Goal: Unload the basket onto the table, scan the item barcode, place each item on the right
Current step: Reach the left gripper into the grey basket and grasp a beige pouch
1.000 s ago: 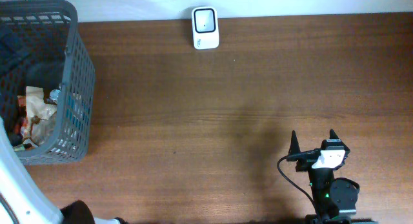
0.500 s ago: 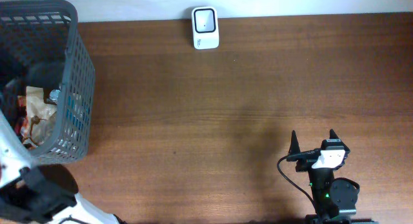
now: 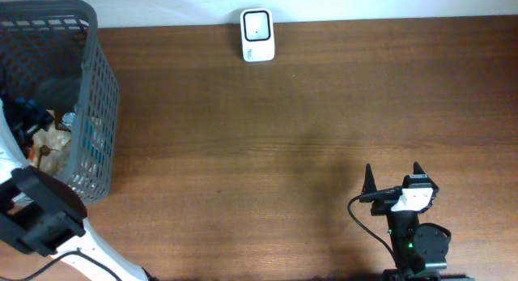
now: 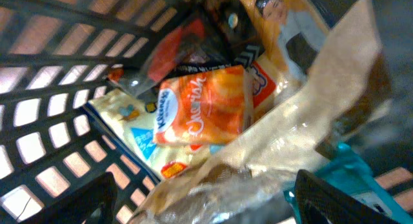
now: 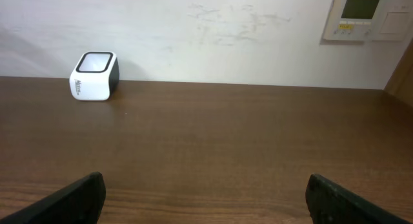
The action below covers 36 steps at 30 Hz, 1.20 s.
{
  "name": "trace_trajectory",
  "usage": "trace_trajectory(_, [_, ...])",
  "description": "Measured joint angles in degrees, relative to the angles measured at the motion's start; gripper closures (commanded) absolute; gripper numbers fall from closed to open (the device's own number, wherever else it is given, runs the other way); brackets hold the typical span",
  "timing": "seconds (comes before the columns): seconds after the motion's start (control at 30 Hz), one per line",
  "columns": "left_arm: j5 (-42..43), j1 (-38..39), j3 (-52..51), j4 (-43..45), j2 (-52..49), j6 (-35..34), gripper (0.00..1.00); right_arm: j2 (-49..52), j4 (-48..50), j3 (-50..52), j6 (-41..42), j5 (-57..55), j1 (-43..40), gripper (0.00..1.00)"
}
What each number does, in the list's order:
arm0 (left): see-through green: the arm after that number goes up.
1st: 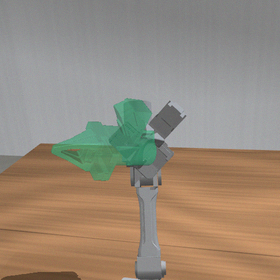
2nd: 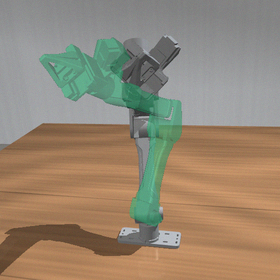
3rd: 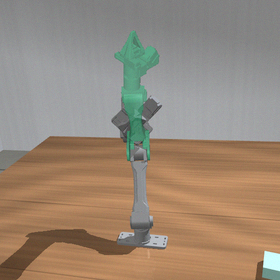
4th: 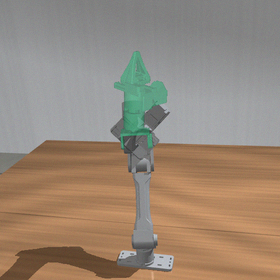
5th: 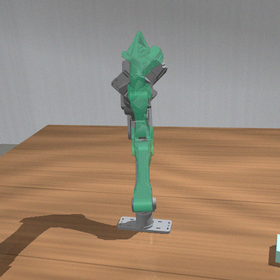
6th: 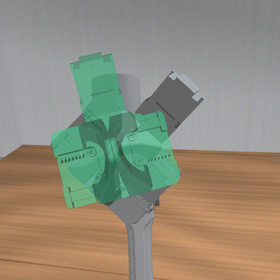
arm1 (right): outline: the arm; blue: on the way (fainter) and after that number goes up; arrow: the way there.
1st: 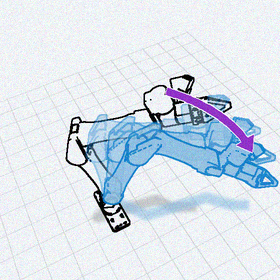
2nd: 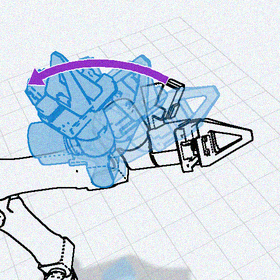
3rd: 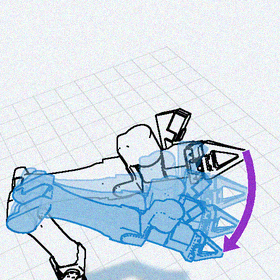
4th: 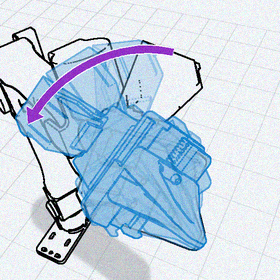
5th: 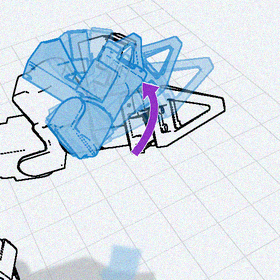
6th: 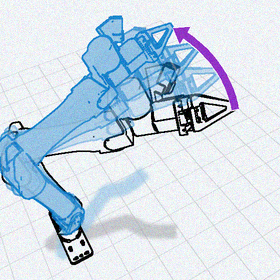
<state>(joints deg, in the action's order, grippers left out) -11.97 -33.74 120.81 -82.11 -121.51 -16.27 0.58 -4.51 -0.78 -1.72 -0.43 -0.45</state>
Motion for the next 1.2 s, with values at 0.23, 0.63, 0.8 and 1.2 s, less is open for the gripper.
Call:
trace_trajectory(0.23, [0.79, 0.00, -8.90, 7.39, -0.44, 3.06, 0.07, 0.00, 0.00, 0.00, 0.00, 0.02, 0.00, 0.02])
trace_trajectory(0.63, [5.77, -0.11, -17.88, 12.83, -0.44, 7.39, 1.00, 0.00, 0.00, 0.00, 0.00, 0.02, 0.00, 0.02])
trace_trajectory(0.8, [7.41, -0.09, -14.53, 9.49, -0.46, 7.50, 1.00, 0.00, 0.00, 0.00, -0.02, 0.02, 0.00, 0.02])
trace_trajectory(1.2, [14.84, -0.09, 20.00, -4.13, -0.57, 7.26, 1.00, 0.00, 0.00, 0.00, 0.00, 0.00, 0.00, 0.02])
